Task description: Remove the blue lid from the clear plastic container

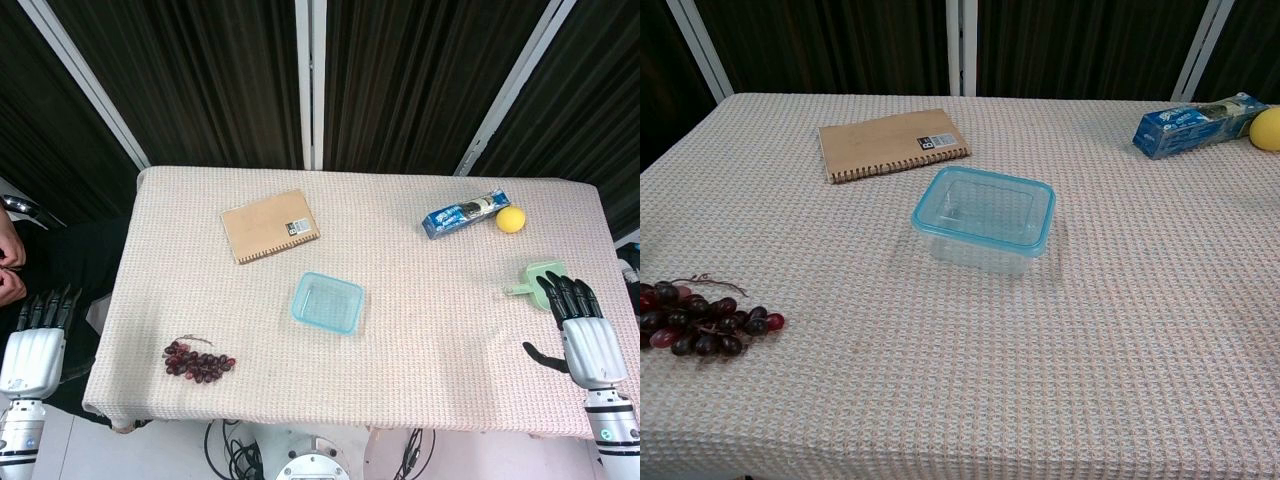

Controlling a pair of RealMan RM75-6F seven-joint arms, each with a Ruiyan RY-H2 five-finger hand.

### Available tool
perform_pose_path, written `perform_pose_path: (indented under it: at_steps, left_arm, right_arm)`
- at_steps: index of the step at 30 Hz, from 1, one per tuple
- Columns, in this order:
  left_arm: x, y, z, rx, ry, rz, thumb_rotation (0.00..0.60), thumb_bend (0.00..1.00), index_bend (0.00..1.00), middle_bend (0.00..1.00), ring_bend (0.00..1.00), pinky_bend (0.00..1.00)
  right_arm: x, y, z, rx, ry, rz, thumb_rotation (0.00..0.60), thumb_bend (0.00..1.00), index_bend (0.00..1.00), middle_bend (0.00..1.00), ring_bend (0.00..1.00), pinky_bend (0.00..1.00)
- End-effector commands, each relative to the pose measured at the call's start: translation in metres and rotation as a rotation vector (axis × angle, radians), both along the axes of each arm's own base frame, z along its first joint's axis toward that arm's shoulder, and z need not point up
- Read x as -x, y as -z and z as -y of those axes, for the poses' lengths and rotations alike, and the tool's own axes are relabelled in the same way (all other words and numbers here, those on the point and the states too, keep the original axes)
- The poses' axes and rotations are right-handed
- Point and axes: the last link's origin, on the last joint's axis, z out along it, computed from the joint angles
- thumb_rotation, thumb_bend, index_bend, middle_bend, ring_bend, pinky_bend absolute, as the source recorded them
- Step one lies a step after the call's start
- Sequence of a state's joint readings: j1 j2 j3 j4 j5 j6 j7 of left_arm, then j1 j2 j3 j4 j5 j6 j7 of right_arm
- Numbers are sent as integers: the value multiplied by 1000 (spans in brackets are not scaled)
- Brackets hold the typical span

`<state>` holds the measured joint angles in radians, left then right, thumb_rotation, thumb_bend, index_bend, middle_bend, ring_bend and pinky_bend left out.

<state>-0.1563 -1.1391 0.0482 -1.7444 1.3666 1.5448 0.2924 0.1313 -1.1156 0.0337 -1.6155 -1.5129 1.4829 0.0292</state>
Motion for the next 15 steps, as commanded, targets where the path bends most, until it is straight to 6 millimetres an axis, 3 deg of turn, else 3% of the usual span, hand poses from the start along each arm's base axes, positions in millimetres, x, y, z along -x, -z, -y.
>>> perform_pose_path:
  at_steps: [1, 9, 15]
  left_arm:
    - [0, 1, -2, 7, -5, -1, 600, 0, 23, 0, 0, 0]
    - [-13, 8, -14, 47, 42, -9, 600, 0, 24, 0, 0, 0]
    - [-68, 33, -52, 184, 233, -29, 600, 0, 23, 0, 0, 0]
  right_arm:
    - [-2, 0, 3, -2, -4, -4, 600, 76, 0, 48, 0, 0]
    - [-10, -2, 7, 8, -49, -4, 600, 76, 0, 53, 0, 0]
    - [-20, -2, 17, 38, -112, -5, 600, 75, 0, 61, 0, 0]
